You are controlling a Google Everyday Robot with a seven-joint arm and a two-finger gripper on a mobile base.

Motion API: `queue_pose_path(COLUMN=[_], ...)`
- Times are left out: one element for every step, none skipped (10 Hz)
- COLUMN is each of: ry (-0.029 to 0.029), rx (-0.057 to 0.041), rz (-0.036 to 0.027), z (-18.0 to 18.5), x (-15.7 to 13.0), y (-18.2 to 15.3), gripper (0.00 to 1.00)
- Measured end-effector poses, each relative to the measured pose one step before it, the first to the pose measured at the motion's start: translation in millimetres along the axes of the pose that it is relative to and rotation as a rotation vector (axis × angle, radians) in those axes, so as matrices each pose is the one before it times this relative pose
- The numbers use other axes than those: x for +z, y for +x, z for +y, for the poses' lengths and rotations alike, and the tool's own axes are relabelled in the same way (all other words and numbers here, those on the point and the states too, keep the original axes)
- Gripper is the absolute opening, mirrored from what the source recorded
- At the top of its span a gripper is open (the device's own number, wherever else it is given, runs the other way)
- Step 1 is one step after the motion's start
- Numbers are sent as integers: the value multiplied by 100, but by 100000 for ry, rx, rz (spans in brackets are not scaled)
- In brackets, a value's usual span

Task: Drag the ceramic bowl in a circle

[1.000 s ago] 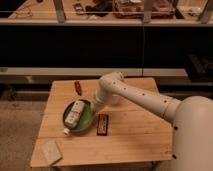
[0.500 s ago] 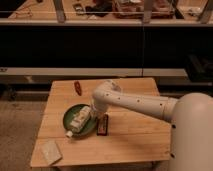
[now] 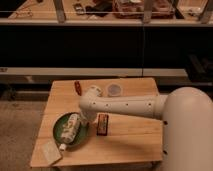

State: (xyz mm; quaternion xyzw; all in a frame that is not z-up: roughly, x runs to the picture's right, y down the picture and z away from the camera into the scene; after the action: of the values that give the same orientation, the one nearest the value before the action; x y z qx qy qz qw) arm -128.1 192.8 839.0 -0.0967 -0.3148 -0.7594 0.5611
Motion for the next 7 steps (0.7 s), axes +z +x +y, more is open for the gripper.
queue_pose_path(ry=[419, 685, 734, -320, -658, -1067, -1478], rx=[-820, -582, -974, -409, 198, 682, 1575], rz=[-152, -75, 166, -229, -124, -112, -341], z=[-909, -1001, -1125, -360, -50, 201, 640], x=[133, 99, -34, 86, 32, -50, -39], y=[393, 699, 1165, 704, 761, 960, 1263], gripper=[17, 17, 17, 17, 17, 17, 17])
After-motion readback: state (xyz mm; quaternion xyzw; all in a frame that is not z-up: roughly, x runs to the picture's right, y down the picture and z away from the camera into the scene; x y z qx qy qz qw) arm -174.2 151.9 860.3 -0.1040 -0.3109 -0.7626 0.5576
